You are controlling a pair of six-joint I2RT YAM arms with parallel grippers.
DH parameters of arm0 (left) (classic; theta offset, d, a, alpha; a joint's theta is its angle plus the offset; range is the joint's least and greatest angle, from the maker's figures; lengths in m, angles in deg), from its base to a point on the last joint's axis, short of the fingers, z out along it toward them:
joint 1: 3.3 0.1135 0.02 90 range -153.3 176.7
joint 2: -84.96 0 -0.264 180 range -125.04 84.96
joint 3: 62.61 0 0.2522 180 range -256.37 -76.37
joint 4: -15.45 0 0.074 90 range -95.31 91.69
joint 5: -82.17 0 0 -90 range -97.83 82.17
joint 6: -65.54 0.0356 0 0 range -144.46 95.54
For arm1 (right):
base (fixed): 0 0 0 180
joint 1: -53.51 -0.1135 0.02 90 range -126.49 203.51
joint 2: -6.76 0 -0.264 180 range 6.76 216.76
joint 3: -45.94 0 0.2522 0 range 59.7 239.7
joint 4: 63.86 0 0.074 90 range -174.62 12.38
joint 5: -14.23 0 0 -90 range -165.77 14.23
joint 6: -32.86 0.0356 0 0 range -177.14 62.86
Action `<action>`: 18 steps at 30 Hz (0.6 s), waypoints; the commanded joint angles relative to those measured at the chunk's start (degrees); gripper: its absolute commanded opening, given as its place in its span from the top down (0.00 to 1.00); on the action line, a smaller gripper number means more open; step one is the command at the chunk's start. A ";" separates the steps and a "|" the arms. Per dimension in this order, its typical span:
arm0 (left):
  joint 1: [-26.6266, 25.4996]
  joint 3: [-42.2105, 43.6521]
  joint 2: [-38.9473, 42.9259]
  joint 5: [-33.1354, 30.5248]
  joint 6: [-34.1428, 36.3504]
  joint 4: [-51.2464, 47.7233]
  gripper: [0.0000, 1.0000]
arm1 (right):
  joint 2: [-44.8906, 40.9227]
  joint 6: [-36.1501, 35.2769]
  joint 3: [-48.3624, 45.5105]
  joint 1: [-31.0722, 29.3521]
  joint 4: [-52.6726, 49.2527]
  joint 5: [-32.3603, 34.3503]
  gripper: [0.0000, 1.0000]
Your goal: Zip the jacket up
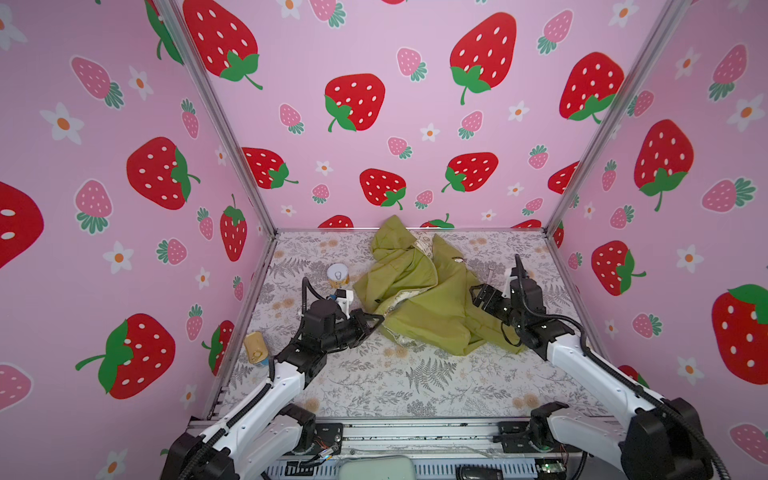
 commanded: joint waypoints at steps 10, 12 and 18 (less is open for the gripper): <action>15.53 -8.18 5.60 5.71 12.72 -21.81 1.00 | 13.26 1.56 -8.06 -2.51 10.61 -6.75 0.21; 17.37 -9.05 4.56 7.14 13.33 -21.53 1.00 | 15.05 3.99 -8.01 -7.00 13.95 -7.23 0.21; 18.61 -9.87 0.55 9.31 14.01 -18.80 1.00 | 23.61 9.25 -2.48 -19.42 26.81 -13.51 0.25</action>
